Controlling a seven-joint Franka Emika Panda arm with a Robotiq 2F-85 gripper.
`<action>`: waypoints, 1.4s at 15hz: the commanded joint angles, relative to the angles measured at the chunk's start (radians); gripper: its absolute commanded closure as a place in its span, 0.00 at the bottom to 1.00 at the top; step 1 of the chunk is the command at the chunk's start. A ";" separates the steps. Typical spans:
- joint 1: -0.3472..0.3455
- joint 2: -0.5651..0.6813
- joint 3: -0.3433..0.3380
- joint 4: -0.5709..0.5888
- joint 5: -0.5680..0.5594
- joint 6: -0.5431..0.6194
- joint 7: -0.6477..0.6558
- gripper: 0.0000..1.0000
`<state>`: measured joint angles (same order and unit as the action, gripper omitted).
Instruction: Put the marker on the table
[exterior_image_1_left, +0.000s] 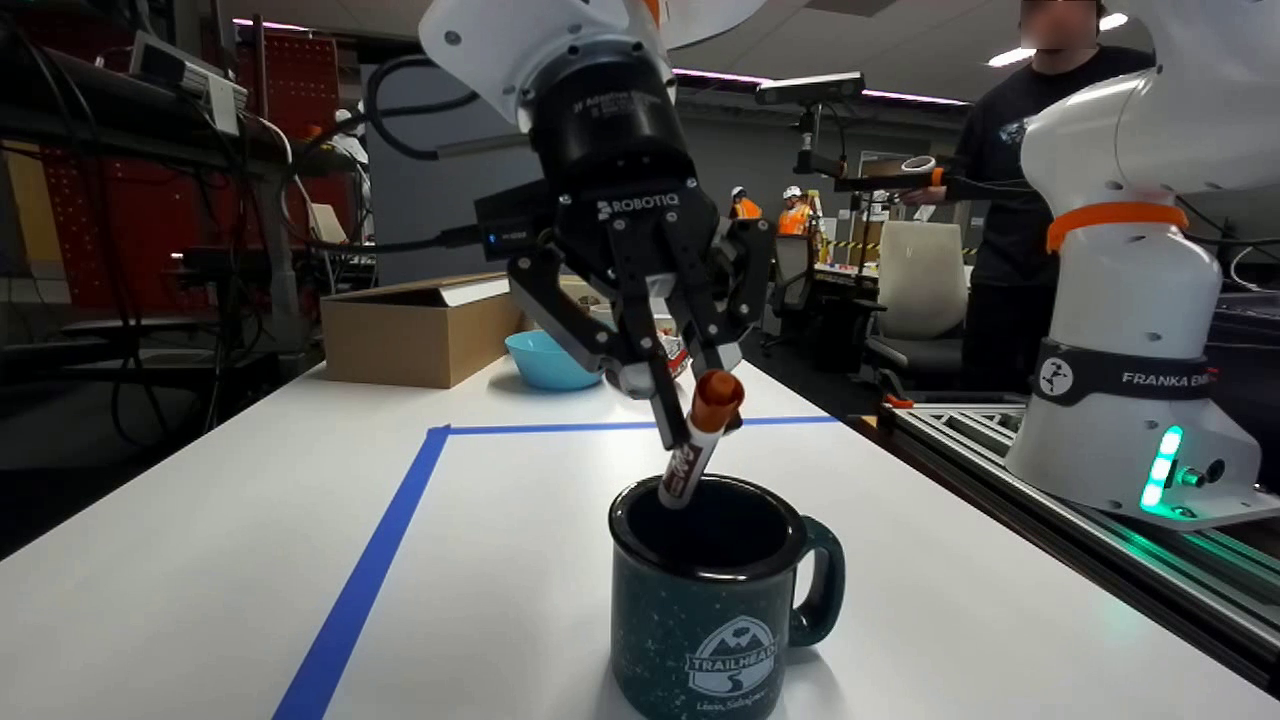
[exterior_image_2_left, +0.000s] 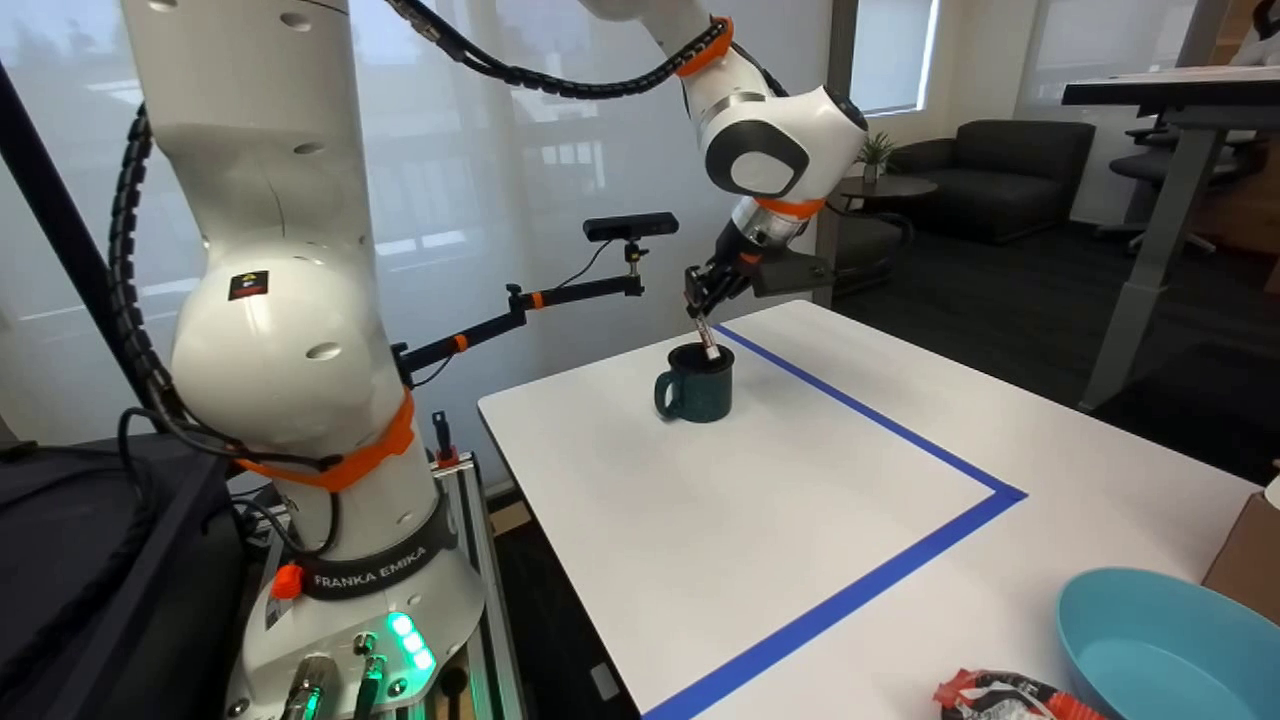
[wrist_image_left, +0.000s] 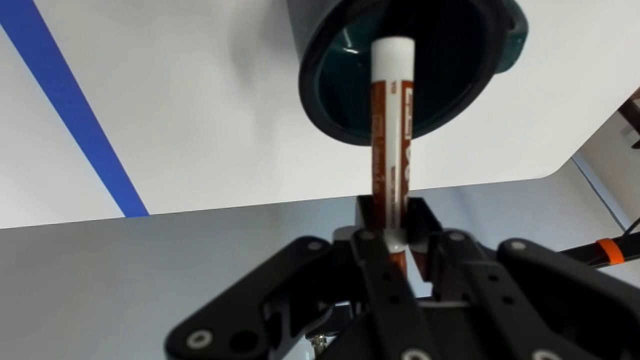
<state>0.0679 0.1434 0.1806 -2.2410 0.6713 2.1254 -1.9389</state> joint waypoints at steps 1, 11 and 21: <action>0.002 -0.125 -0.026 -0.102 -0.025 -0.012 0.087 0.95; -0.020 -0.227 -0.123 -0.286 -0.025 -0.003 0.138 0.95; -0.018 -0.220 -0.164 -0.397 0.033 0.022 0.101 0.95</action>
<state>0.0478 -0.0680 0.0188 -2.6085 0.6723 2.1297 -1.8182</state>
